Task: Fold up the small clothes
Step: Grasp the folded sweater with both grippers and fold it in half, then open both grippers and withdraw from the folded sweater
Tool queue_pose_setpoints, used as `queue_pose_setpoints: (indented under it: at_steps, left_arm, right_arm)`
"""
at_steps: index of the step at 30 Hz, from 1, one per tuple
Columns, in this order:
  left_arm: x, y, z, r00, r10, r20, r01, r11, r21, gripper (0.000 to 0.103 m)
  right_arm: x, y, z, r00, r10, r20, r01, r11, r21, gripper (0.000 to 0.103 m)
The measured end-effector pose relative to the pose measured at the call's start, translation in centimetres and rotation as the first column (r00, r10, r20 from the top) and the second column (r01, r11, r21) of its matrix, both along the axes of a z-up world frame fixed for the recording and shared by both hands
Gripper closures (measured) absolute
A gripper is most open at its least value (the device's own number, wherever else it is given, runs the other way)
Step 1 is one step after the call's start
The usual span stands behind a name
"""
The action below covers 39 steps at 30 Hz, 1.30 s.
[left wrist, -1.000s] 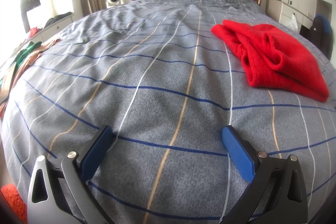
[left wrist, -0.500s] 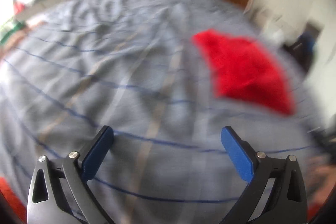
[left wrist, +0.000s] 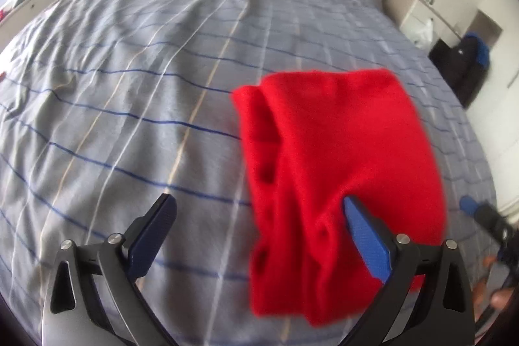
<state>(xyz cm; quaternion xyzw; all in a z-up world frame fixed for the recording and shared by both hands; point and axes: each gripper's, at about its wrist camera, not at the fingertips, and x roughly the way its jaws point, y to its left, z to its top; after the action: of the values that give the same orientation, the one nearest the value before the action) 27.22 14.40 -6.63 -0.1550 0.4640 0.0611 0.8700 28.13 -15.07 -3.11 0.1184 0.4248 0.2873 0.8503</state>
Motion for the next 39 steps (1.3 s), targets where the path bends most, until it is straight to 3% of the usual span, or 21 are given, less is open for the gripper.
queue_pose_setpoints:
  at_steps: [4,6,8,9,10,11,12,14,16,18,21,23,24,25,27,30,32,34,36,39]
  left_arm:
    - [1.4,0.1,-0.9,0.998,-0.048,-0.049,0.049,0.999,0.016,0.0]
    - [2.0,0.0,-1.1,0.995,-0.068,-0.072,0.07,0.997,0.021,0.0]
    - [2.2,0.1,-1.5,0.996,-0.057,-0.074,0.056,0.998,-0.019,0.004]
    - [2.2,0.1,-1.7,0.996,-0.049,-0.07,0.047,0.998,-0.03,0.011]
    - [1.8,-0.3,-1.7,0.996,-0.072,-0.054,0.07,0.996,-0.053,0.038]
    - [1.6,-0.9,-1.5,0.993,-0.109,-0.037,0.106,0.992,-0.071,0.066]
    - [1.5,-1.5,-1.1,0.99,-0.135,-0.028,0.134,0.99,-0.054,0.072]
    - [0.8,-2.8,0.5,0.99,-0.141,-0.011,0.142,0.989,0.047,0.079]
    - [-0.3,-3.1,3.4,0.988,-0.141,0.06,0.136,0.988,0.068,0.081]
    - [-1.7,-2.7,6.8,0.98,-0.131,0.149,0.124,0.991,0.057,0.081]
    - [-2.2,-1.9,9.0,0.974,-0.142,0.174,0.137,0.99,0.044,0.073]
    - [-1.9,-1.2,7.8,0.982,-0.152,0.108,0.15,0.988,0.03,0.044]
    - [-2.1,-0.8,6.6,0.988,-0.139,0.071,0.137,0.99,0.037,0.039]
    - [-2.7,-0.4,5.2,0.993,-0.113,0.036,0.111,0.992,0.055,0.036]
    - [-5.3,0.5,2.9,0.997,-0.071,-0.009,0.071,0.993,0.091,0.036]
    - [-10.2,0.3,1.5,0.999,-0.038,0.003,0.037,0.986,0.162,0.025]
    - [-13.3,-0.8,1.7,0.999,-0.013,0.048,0.002,0.976,0.219,0.009]
    - [-16.0,-2.0,2.6,0.992,0.018,0.127,-0.052,0.962,0.269,0.002]
    - [-17.8,-3.5,3.6,0.978,0.02,0.207,-0.084,0.949,0.305,0.0]
    - [-18.5,-5.0,4.6,0.974,0.007,0.227,-0.082,0.943,0.323,0.0]
  right_arm:
    - [4.7,2.7,-1.4,0.998,0.032,-0.054,-0.033,0.999,-0.008,0.0]
    - [6.5,4.3,-3.0,0.991,0.054,-0.12,-0.047,0.997,0.065,0.0]
    - [7.5,5.9,-4.4,0.982,0.051,-0.184,-0.032,0.994,0.105,0.002]
    - [7.4,6.8,-4.6,0.982,0.049,-0.185,-0.032,0.995,0.095,0.019]
    - [6.7,8.6,-4.3,0.989,0.051,-0.138,-0.055,0.998,-0.02,0.04]
    - [5.8,10.2,-3.7,0.995,0.067,-0.068,-0.076,0.987,-0.14,0.045]
    - [4.7,11.8,-3.0,0.994,0.107,0.014,-0.1,0.962,-0.253,0.056]
    - [2.1,14.7,-1.5,0.968,0.201,0.148,-0.118,0.89,-0.44,0.063]
    - [0.1,15.9,0.5,0.936,0.255,0.242,-0.107,0.862,-0.496,0.065]
    - [-1.4,15.6,3.7,0.911,0.254,0.326,-0.086,0.888,-0.452,0.066]
    - [-2.5,14.4,7.2,0.899,0.218,0.38,-0.067,0.926,-0.372,0.065]
    - [-2.0,13.1,8.0,0.921,0.175,0.348,-0.064,0.95,-0.307,0.058]
    - [-1.2,12.1,7.4,0.943,0.158,0.292,-0.076,0.959,-0.275,0.046]
    - [-0.6,11.5,6.4,0.961,0.15,0.232,-0.085,0.96,-0.267,0.022]
    - [-0.5,9.3,4.0,0.98,0.106,0.166,-0.053,0.953,-0.297,0.001]
    - [-3.9,4.9,0.9,0.987,0.068,0.143,-0.015,0.939,-0.342,0.001]
    - [-6.8,2.5,-0.2,0.99,0.043,0.136,0.006,0.94,-0.342,0.001]
    - [-9.6,0.6,-0.6,0.992,0.013,0.125,0.029,0.944,-0.328,0.001]
    - [-12.1,-0.7,-0.3,0.992,-0.007,0.126,0.044,0.955,-0.292,0.001]
    - [-15.4,-1.5,0.5,0.989,-0.017,0.146,0.058,0.959,-0.277,0.001]
